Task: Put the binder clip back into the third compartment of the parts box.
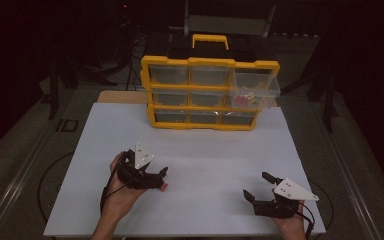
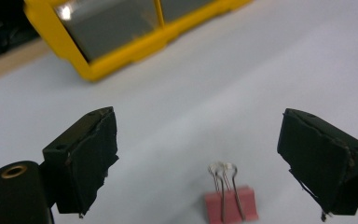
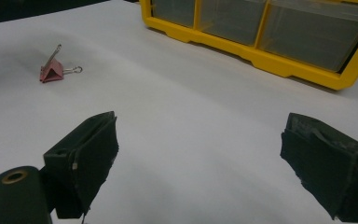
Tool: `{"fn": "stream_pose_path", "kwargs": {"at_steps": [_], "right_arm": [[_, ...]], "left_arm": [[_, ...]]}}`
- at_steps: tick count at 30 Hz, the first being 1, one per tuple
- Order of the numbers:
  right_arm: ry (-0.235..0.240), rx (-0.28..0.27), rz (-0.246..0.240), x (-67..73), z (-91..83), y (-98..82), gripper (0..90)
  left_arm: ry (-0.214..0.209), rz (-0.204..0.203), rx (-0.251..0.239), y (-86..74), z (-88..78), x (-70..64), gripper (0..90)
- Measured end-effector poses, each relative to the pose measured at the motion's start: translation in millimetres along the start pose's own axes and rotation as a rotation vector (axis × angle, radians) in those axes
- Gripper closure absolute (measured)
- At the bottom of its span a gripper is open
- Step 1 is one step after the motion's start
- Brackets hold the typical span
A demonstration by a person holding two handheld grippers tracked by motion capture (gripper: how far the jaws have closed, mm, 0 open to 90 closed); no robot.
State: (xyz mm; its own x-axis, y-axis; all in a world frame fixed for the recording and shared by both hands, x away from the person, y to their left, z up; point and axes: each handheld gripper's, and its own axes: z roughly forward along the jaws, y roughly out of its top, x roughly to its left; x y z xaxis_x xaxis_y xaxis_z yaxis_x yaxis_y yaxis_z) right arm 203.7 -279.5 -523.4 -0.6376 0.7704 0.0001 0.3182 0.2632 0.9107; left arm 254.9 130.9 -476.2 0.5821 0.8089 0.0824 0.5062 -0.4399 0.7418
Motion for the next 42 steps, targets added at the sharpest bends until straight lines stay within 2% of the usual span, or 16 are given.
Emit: {"fn": "stream_pose_path", "kwargs": {"at_steps": [6,9,11,13,21,23,26,29,32,35,38,40,41,42], "right_arm": [[-0.001,0.002,0.006,-0.6,0.6,-0.7,10.6],[-0.002,0.003,0.003,-0.4,0.1,-1.2,10.7],[-0.004,0.003,0.004,-0.7,-0.5,-1.3,10.7],[-0.004,0.002,0.006,-1.2,-0.8,-1.2,10.7],[-0.009,-0.001,0.003,-1.8,-0.9,-1.5,10.7],[-0.009,-0.002,0.005,-2.0,-1.1,-1.4,10.7],[-0.011,0.0,0.009,-2.1,-1.3,-1.7,10.7],[-0.009,0.0,0.003,-1.9,-1.1,-1.7,10.7],[-0.009,-0.001,0.005,-2.0,-1.0,-1.6,10.7],[-0.01,-0.002,0.006,-2.0,-1.1,-1.5,10.7],[-0.008,-0.002,0.005,-1.9,-1.0,-1.4,10.7],[-0.008,0.0,0.004,-1.8,-0.9,-1.4,10.7],[-0.008,0.0,0.004,-1.8,-0.9,-1.4,10.7],[-0.007,0.001,0.003,-1.8,-0.8,-1.5,10.7]], "left_arm": [[-0.024,-0.068,0.06,-32.0,19.0,-8.1,13.2],[-0.036,-0.089,0.087,-43.9,25.9,-12.6,15.1],[-0.036,-0.087,0.1,-49.5,29.5,-17.1,17.2],[-0.03,-0.088,0.109,-52.0,32.3,-19.7,19.2],[-0.033,-0.088,0.149,-54.8,46.8,-26.6,40.4],[-0.027,-0.091,0.156,-55.2,48.3,-27.1,48.2],[-0.03,-0.079,0.16,-52.9,48.5,-26.6,49.8],[-0.051,-0.082,0.154,-50.5,48.8,-25.2,49.9],[-0.074,-0.082,0.123,-38.9,46.7,-20.8,49.9],[-0.089,-0.076,0.076,-19.3,42.0,-15.1,49.9],[-0.113,-0.057,0.018,8.8,36.3,-8.1,49.9],[-0.146,-0.048,-0.027,30.7,33.2,-3.5,49.9],[-0.146,-0.048,-0.027,30.7,33.2,-3.5,49.9],[-0.171,-0.033,-0.072,53.8,30.2,0.4,49.9]]}}
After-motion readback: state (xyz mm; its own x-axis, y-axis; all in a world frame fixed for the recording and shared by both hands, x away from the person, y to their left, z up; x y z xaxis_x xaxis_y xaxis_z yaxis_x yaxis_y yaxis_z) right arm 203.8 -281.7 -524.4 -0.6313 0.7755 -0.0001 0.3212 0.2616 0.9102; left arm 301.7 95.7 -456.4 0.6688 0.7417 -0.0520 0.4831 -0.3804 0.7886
